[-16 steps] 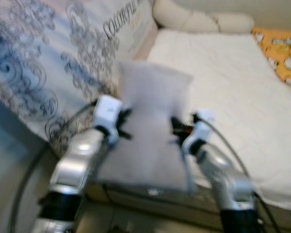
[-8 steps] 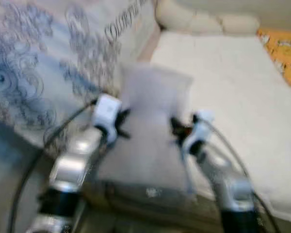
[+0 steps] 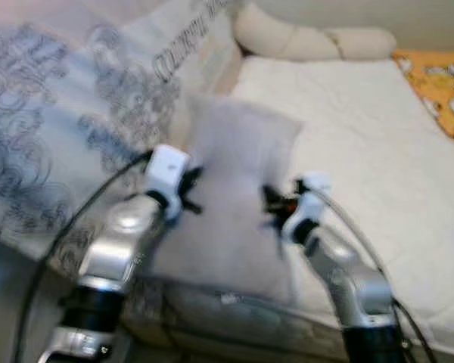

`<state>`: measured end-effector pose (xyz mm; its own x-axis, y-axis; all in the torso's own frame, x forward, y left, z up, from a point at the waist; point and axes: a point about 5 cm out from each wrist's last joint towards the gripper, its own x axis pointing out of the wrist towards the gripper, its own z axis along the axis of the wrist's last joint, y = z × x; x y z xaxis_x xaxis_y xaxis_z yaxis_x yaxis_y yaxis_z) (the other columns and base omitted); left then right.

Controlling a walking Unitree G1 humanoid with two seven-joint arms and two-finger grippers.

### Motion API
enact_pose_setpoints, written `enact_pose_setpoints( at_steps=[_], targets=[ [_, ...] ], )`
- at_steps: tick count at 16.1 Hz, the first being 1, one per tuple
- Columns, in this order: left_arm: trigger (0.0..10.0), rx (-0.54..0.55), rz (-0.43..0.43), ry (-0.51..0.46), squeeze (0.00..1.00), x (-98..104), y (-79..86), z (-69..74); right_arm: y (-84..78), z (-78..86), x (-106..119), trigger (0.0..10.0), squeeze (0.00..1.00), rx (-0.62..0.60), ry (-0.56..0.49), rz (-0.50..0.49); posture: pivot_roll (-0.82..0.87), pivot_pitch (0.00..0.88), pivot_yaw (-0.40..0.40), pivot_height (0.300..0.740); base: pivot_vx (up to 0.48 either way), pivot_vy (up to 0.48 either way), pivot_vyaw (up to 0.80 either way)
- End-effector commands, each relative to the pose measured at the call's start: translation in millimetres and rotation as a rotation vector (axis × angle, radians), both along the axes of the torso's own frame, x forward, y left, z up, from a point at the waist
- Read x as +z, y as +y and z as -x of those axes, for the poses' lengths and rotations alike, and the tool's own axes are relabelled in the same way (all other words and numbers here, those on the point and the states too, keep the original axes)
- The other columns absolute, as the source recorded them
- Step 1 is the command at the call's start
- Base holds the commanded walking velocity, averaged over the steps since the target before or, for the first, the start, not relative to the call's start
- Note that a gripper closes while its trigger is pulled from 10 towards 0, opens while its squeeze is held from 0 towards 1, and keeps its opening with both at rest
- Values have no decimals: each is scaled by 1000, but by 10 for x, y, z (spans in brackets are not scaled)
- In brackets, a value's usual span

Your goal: Clean up the room

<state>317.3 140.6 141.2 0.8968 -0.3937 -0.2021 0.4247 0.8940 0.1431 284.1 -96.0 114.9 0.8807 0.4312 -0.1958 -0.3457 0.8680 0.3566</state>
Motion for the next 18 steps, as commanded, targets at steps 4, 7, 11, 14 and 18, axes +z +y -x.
enact_pose_setpoints(
  at_steps=[4, 7, 11, 14, 18],
  targets=[
    [10000, -45, 5, -57, 0, 122, -106, -46, -54, -28, 76, 10000, 0, -16, -27, -1, -91, 0, 58, 740, 319, 0, -400],
    [10000, -51, -9, -56, 0, 113, -104, -53, -67, -13, 79, 10000, 0, -26, -39, 7, -97, 0, 65, 740, 291, 0, -267],
    [10000, -31, -44, -66, 0, 106, -63, -106, -95, 6, 58, 10000, 1000, -33, -30, -6, -104, 0, 73, 740, 0, 0, 0],
    [10000, -26, -71, -83, 0, 74, -31, -238, -174, -22, 5, 10000, 1000, -77, -11, 19, -109, 0, 63, 740, 0, 0, 0],
    [10000, -40, -152, -111, 0, -11, -81, -475, -276, -33, -83, 10000, 1000, -104, 13, 62, -114, 0, 44, 740, 0, 0, 0]
  ],
)
